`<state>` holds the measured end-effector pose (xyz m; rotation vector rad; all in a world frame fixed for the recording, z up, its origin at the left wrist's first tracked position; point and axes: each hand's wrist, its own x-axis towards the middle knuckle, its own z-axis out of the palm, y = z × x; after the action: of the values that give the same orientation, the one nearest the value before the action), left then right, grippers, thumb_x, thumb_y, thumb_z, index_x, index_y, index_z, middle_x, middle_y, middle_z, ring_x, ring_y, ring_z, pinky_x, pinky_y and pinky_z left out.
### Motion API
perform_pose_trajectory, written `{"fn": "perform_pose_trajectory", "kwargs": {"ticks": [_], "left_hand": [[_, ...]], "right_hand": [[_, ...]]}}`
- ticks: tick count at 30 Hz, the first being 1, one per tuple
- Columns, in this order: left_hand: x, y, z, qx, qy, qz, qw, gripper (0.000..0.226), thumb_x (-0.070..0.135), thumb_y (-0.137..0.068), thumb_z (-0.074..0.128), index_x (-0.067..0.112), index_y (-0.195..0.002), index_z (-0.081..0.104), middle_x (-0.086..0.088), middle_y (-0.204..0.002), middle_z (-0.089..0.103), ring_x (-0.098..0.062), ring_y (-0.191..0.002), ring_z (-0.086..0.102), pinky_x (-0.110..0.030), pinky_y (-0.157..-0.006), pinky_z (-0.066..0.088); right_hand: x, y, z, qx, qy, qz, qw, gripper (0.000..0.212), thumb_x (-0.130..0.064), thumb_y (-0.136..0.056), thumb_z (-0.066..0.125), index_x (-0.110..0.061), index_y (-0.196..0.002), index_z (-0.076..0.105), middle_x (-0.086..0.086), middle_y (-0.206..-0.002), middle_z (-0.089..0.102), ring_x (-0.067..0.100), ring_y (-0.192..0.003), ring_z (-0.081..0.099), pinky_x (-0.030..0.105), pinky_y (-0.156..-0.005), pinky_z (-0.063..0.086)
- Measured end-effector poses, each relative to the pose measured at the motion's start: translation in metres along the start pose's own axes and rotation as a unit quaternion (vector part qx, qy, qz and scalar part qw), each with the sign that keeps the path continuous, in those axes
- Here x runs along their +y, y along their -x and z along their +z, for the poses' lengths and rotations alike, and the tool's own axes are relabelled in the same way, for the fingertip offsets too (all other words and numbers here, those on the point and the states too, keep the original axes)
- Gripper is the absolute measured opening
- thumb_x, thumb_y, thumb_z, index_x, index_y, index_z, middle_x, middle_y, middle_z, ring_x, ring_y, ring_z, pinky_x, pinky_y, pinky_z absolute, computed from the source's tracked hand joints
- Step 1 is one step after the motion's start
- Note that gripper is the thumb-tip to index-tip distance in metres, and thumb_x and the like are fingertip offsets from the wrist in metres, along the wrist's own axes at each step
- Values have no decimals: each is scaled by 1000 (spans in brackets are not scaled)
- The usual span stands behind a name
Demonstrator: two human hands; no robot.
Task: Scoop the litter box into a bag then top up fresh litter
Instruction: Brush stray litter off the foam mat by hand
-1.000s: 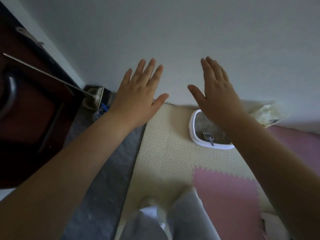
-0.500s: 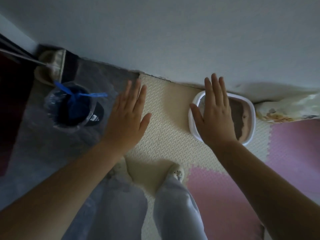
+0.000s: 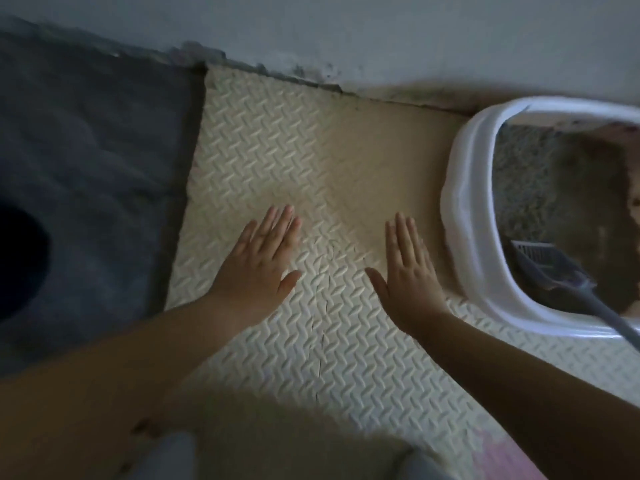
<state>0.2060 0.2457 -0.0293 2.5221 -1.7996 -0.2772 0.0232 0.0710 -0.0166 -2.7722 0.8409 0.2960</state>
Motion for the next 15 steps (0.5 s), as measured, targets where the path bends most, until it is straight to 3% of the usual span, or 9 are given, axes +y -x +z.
{"fn": "perform_pose_trajectory", "kwargs": {"ticks": [2,6,10,15], "left_hand": [[-9,-36,37,14,-8,21,1000,70,47,-94,26,4,-149,22,-15,-157,18,-29,-146,17,-47,-115,19],[-20,-81,80,1,35,-45,998,78,54,-88,23,8,-151,16,-9,-159,11,-25,-147,8,-41,-116,4],[-22,-66,90,-36,2,4,999,70,50,-89,29,10,-146,36,-15,-154,27,-32,-144,19,-49,-115,13],[-21,-67,90,-7,18,3,1000,70,50,-89,29,13,-148,29,-14,-157,20,-32,-146,14,-52,-116,13]], "right_hand": [[15,-24,40,-6,20,-4,1000,76,-55,-93,14,-7,-148,-9,9,-156,-14,23,-145,-15,39,-118,-1],[28,-55,86,17,24,48,998,77,-56,-90,9,-9,-149,-7,6,-156,-15,22,-145,-15,41,-118,-2],[21,-45,87,-13,13,53,998,74,-54,-89,2,-12,-146,-16,6,-153,-23,21,-143,-22,40,-118,-8],[12,-45,94,39,-12,82,996,67,-48,-94,6,-12,-148,-12,3,-154,-21,18,-143,-21,32,-115,-16]]}}
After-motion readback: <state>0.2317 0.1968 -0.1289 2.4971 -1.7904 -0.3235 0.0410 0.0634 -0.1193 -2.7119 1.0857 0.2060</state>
